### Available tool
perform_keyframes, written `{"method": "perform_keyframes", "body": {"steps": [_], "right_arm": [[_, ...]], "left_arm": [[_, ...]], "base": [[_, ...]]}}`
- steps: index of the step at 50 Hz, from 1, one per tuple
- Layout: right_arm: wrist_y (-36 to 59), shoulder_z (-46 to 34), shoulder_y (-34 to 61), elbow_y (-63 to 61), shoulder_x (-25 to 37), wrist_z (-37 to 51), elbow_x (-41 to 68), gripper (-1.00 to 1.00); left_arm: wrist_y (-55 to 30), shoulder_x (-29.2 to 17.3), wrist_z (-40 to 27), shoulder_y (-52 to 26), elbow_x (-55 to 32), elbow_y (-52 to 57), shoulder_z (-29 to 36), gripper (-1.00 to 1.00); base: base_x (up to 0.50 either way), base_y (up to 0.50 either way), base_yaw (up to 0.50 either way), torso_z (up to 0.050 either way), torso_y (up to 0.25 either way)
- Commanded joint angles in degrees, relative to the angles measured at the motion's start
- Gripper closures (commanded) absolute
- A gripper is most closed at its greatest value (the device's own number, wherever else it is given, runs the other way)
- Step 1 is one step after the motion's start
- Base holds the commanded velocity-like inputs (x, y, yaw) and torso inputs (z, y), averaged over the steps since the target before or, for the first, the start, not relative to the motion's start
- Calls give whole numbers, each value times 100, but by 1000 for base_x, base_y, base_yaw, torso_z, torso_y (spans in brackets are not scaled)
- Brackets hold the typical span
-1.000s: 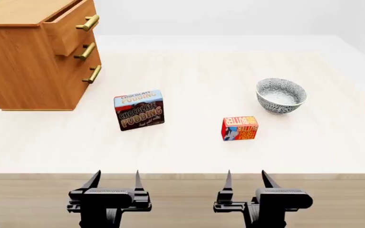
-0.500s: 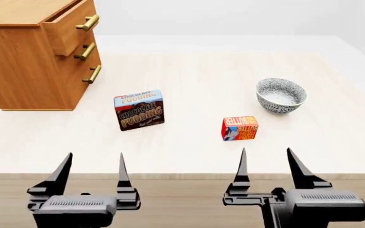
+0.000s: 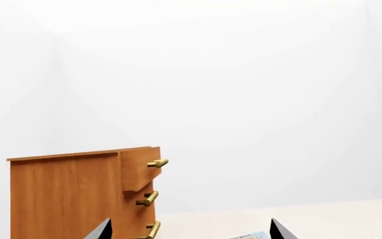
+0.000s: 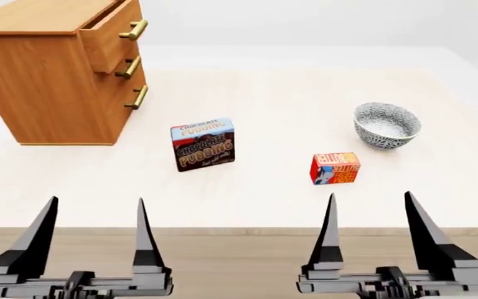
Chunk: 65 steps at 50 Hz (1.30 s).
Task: Put the butter at the back in the top drawer of the cabinet and close it.
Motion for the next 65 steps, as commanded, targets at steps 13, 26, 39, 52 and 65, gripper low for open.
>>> {"method": "perform_keyframes", "body": {"steps": [13,26,39,52,65], "right_arm": [[-48,-158,-107,-174,155,152,-37,-100],[14,-178,-51,-185,211,211,55,-100],[81,-246,-35,-223,259,276,64,-100],[92,-305,0,-207,305,339,69,-100],[92,-352,1,-228,356,399,79,-100]], "left_arm": [[26,-144,-165,52,7,108,91,-100],[-22,-193,-232,18,-121,116,86,-100],[-21,-245,-324,15,-127,97,93,-100],[-34,-308,-377,23,-158,43,122,-100],[-34,-364,-438,18,-142,16,161,-100]], "base": [[0,485,0,0,0],[0,0,0,0,0],[0,0,0,38,0],[0,0,0,50,0],[0,0,0,50,0]]}}
